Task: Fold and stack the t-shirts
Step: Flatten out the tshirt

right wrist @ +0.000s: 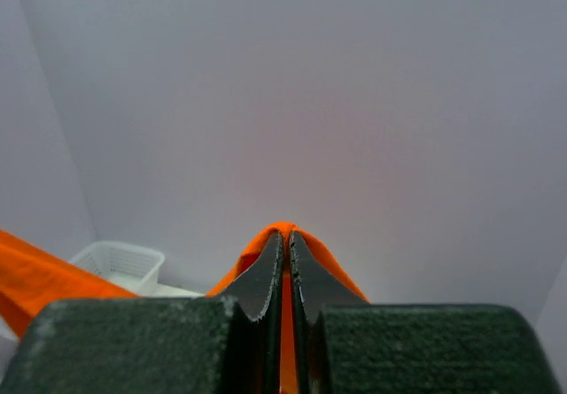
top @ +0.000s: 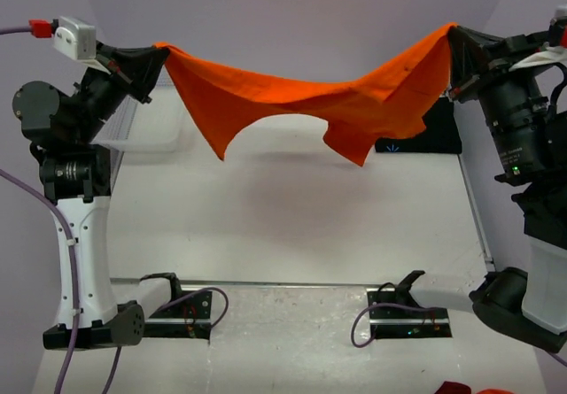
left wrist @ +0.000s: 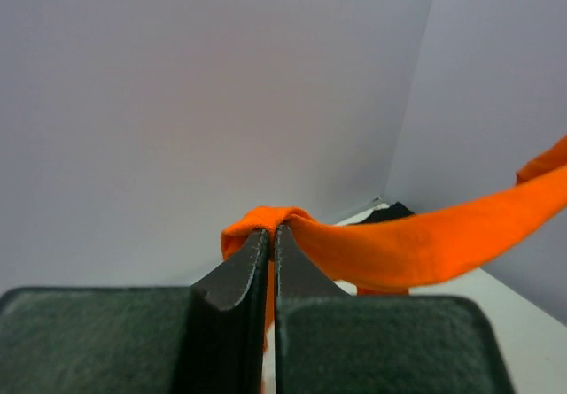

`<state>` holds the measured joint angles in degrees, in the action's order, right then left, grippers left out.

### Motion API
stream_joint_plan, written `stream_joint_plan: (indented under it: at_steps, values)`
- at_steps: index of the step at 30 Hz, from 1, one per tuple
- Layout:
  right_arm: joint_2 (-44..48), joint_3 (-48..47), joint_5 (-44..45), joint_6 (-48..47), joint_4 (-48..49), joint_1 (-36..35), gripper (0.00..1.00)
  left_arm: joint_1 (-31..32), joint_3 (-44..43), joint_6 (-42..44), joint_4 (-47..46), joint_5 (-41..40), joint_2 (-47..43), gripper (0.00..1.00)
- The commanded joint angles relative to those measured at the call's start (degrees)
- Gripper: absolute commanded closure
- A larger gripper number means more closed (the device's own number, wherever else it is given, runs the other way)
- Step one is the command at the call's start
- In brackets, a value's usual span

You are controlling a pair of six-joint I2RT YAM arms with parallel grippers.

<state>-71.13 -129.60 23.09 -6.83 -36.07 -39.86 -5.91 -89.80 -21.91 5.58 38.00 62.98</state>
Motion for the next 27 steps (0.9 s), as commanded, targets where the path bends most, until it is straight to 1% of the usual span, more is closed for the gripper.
stream_joint_plan:
  at_steps: [1,2,4,5,6,8,9,10,12,14,15,16,18,19,20,24,27]
  values:
    - [-1.8,2.4,3.8,-6.9,3.9,-0.9,1.0,0.1,-5.4,0.0,1.1,1.5,4.7,1.0]
    - [-4.3,2.5,4.6,-8.5,4.9,-0.7,1.0,0.1,-6.6,0.3,0.8,1.1,6.4,1.0]
    - [-7.6,0.0,3.3,-8.7,5.0,2.1,1.0,0.1,-9.7,0.5,-0.3,0.1,12.1,1.0]
    - [-9.3,-0.9,1.8,-7.9,5.0,3.6,1.0,0.1,-11.1,1.1,-0.6,-0.6,14.1,1.0]
    - [-10.9,-1.7,-0.9,-7.7,5.1,5.0,1.0,0.2,-12.5,1.6,-0.7,-1.0,18.2,1.0]
    - [-15.7,-4.4,-2.9,-6.5,5.3,9.3,1.0,0.3,-16.4,1.8,-1.6,-1.0,22.3,1.0]
    - [-17.2,-5.5,-3.7,-6.4,5.3,10.4,1.0,0.2,-18.0,2.0,-1.5,-0.8,26.6,1.0]
    - [-20.2,-7.6,-5.7,-6.0,5.3,12.7,1.0,0.1,-21.2,2.0,-1.5,-0.6,28.8,1.0]
    - [-23.4,-10.5,-7.4,-5.0,4.7,14.5,1.0,-0.3,-24.6,2.2,-0.5,-1.0,34.2,1.0]
    - [-28.2,-15.2,-9.6,-4.8,4.3,16.7,1.0,-0.3,-30.4,2.3,0.1,-1.3,37.8,1.0]
    - [-29.7,-18.4,-10.0,-4.7,3.8,17.9,1.0,-0.3,-34.7,2.1,0.4,-1.0,41.2,1.0]
    - [-31.9,-19.6,-11.0,-4.4,3.8,18.6,1.0,-0.3,-37.4,2.0,1.2,-0.4,43.1,1.0]
    - [-32.8,-21.2,-12.4,-3.6,4.3,19.8,1.0,-0.4,-43.2,2.4,4.2,-0.3,48.0,1.0]
    - [-32.8,-21.3,-13.1,-3.6,4.9,20.4,1.0,-0.6,-48.4,1.6,4.9,0.1,49.2,1.0]
    - [-32.6,-21.3,-13.2,-3.9,5.4,20.6,1.0,-1.3,-49.8,0.7,4.4,0.6,50.1,1.0]
    - [-30.9,-21.0,-13.8,-4.2,7.1,21.6,1.0,-2.4,-49.3,-2.0,-1.3,1.1,50.3,1.0]
    - [-28.5,-19.6,-14.9,-3.9,8.1,22.0,1.0,-3.5,-48.4,-4.1,-2.1,2.3,49.8,1.0]
